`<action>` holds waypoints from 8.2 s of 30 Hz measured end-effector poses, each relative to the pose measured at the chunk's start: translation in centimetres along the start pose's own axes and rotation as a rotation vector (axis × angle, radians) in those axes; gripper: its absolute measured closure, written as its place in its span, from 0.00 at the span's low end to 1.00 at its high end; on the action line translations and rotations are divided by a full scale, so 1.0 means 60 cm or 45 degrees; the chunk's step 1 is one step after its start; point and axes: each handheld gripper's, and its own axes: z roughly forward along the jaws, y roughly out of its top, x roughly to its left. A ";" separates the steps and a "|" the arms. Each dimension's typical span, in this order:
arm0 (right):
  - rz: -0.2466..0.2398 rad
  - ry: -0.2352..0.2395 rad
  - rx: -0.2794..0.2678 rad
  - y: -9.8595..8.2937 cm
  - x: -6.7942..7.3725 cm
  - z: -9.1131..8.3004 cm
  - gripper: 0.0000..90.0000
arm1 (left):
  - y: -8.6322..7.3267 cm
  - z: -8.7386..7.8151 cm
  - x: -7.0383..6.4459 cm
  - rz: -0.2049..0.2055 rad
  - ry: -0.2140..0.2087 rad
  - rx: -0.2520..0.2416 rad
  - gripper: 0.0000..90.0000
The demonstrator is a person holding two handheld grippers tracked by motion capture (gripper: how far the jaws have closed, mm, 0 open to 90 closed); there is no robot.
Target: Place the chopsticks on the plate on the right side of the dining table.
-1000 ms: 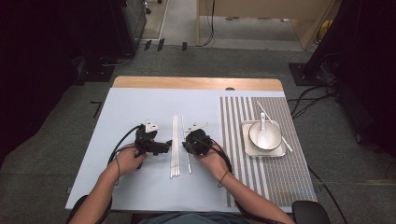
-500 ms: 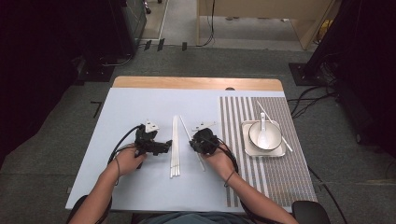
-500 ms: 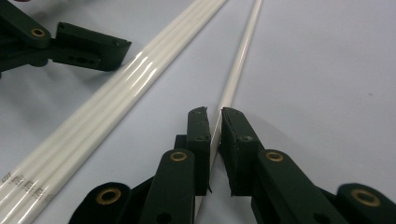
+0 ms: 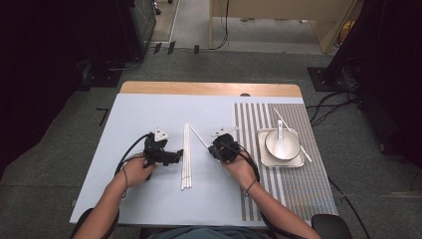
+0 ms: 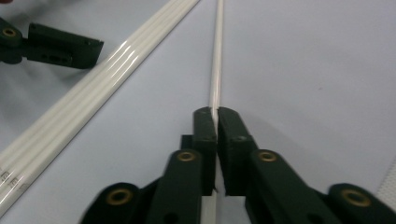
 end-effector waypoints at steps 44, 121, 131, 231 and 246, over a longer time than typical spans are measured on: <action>0.010 -0.075 -0.037 -0.033 -0.008 -0.013 0.94 | 0.000 0.000 0.000 0.002 -0.001 0.001 0.09; 0.247 -0.054 -0.019 0.026 -0.138 -0.140 0.94 | 0.000 0.000 -0.001 0.004 0.005 0.000 0.09; 0.266 -0.063 -0.027 0.024 -0.155 -0.158 0.94 | 0.000 0.000 -0.001 0.004 0.006 0.000 0.09; 0.439 -0.286 -0.089 -0.087 -0.326 -0.303 0.94 | 0.000 0.000 -0.001 0.005 0.007 0.003 0.09; 0.435 -0.287 -0.091 -0.117 -0.358 -0.281 0.94 | 0.000 0.000 -0.001 0.005 0.007 0.004 0.09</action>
